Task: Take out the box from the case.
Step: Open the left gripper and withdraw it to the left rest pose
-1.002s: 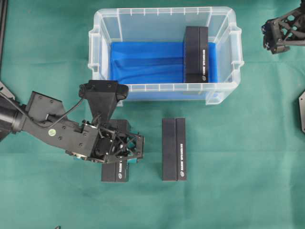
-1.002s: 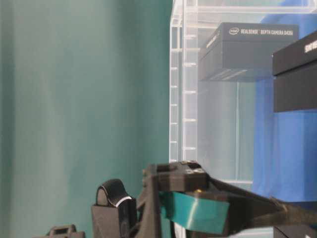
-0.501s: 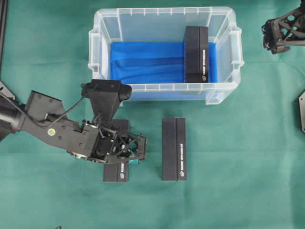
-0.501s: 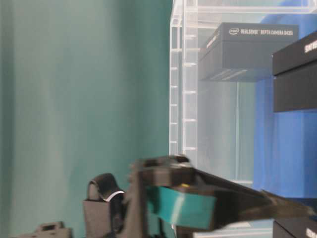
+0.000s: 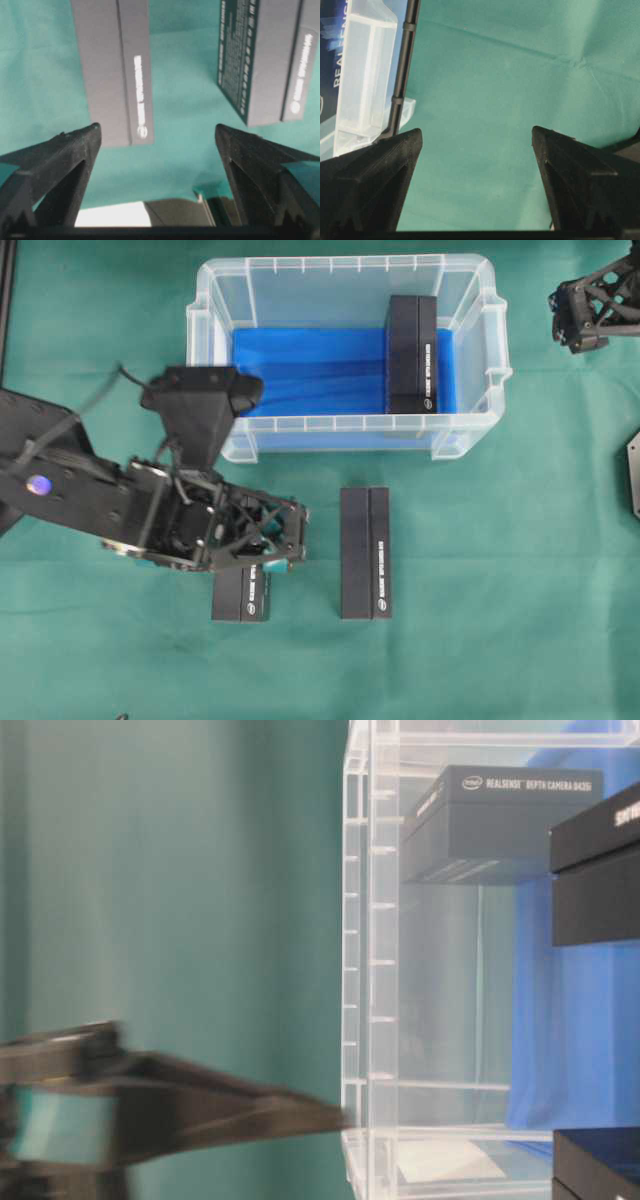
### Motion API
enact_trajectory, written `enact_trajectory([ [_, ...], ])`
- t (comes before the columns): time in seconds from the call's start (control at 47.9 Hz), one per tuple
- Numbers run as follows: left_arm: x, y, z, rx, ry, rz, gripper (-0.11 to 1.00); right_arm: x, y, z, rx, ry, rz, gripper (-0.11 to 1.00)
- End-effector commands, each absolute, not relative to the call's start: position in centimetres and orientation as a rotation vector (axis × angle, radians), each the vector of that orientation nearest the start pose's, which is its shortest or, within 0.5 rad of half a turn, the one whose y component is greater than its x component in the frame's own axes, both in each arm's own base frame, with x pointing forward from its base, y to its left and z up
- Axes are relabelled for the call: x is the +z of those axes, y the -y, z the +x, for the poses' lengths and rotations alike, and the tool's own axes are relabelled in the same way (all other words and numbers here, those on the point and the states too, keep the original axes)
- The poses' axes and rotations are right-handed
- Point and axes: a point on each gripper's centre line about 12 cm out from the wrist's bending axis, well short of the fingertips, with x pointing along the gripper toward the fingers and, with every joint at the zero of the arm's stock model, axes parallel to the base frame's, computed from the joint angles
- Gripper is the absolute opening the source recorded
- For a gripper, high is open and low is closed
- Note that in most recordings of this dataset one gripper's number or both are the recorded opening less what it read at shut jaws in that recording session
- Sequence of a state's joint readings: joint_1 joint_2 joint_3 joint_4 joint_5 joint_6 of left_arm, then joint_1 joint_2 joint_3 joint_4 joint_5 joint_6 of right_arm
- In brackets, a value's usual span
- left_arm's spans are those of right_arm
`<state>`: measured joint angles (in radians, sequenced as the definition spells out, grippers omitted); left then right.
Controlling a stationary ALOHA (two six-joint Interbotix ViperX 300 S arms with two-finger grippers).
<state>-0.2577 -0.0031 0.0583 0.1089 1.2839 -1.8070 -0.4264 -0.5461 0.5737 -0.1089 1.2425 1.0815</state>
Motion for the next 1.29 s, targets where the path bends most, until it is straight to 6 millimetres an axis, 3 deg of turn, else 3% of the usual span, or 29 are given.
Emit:
enact_trajectory([
  [0.0,33.1,8.2,37.0,0.994,-0.981,-1.277,0.99,29.9,10.6,20.5,-1.078,-0.898,1.08,0.87],
  [0.146,34.3,8.1,37.1,0.993,-0.988,-1.264,0.99,29.9,10.6,20.5,-1.079,-0.9,1.08,0.87],
  [0.417,34.0,8.0,36.6,0.993,-1.004,-1.242,0.99,29.9,10.6,20.5,-1.08,-0.9,1.078,0.87],
  [0.981,32.9,8.9,28.4,0.974,-1.072,-1.171,0.98,29.9,10.6,20.5,-1.082,-0.897,1.085,0.87],
  [1.273,32.8,7.9,27.3,0.984,-1.061,-1.179,0.98,29.8,10.5,20.3,-1.092,-0.914,1.087,0.87],
])
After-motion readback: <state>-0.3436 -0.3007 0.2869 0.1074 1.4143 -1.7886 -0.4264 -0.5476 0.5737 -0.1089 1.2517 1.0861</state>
